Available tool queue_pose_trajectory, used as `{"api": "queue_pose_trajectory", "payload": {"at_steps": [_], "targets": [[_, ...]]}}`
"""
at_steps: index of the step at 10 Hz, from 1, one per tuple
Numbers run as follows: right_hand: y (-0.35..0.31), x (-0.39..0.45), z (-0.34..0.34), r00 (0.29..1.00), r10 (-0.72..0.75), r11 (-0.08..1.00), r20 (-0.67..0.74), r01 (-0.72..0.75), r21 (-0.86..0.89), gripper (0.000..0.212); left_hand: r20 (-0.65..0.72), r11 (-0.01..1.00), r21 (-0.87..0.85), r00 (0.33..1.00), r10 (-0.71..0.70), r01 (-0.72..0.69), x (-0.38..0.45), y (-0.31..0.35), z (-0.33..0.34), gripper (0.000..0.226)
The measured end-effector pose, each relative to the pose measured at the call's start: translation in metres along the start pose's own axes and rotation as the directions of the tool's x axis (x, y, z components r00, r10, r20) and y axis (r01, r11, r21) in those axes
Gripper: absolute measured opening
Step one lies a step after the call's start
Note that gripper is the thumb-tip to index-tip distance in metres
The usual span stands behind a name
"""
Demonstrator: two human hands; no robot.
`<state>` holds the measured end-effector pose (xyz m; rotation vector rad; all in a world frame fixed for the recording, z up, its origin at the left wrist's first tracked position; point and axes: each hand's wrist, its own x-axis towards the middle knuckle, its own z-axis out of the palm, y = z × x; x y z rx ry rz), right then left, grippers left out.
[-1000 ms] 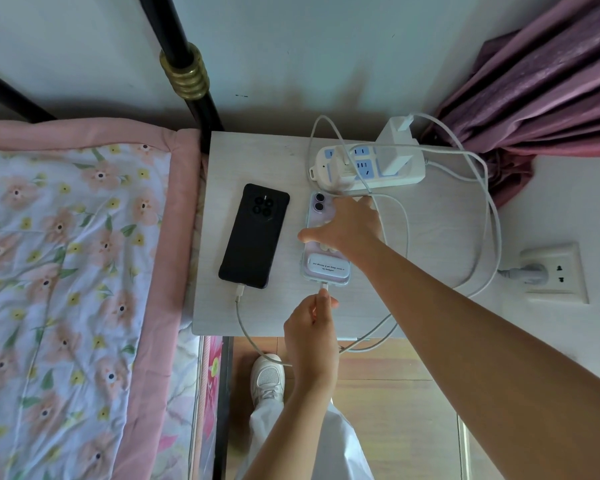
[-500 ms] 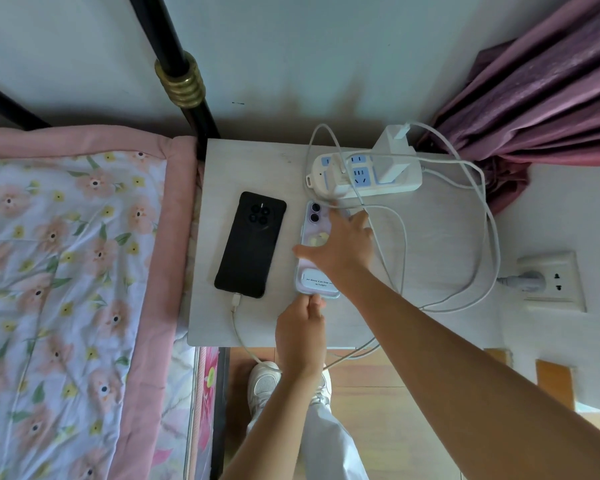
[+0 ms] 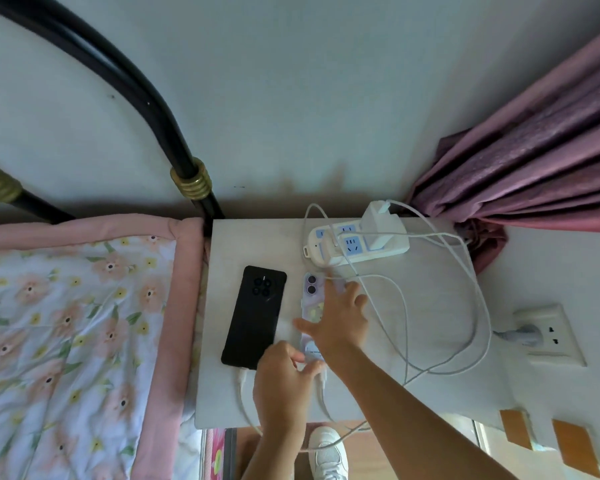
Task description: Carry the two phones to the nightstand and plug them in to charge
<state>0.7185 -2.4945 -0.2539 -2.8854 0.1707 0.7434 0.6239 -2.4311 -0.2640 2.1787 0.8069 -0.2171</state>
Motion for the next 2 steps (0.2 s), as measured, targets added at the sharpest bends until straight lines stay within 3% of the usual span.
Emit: {"api": "queue_pose_trajectory", "payload": {"at_steps": [1, 2], "targets": [[-0.003, -0.002, -0.021, 0.988, 0.005, 1.0, 0.152, -0.002, -0.025, 0.083, 0.002, 0.986, 0.057, 0.988, 0.155, -0.155, 0.015, 0.021, -0.026, 0.021], [-0.006, -0.014, -0.071, 0.99, -0.051, 0.995, 0.133, 0.039, 0.088, 0.045, -0.054, 0.936, 0.063, 0.935, 0.35, -0.347, 0.02, 0.06, -0.064, 0.026]]}}
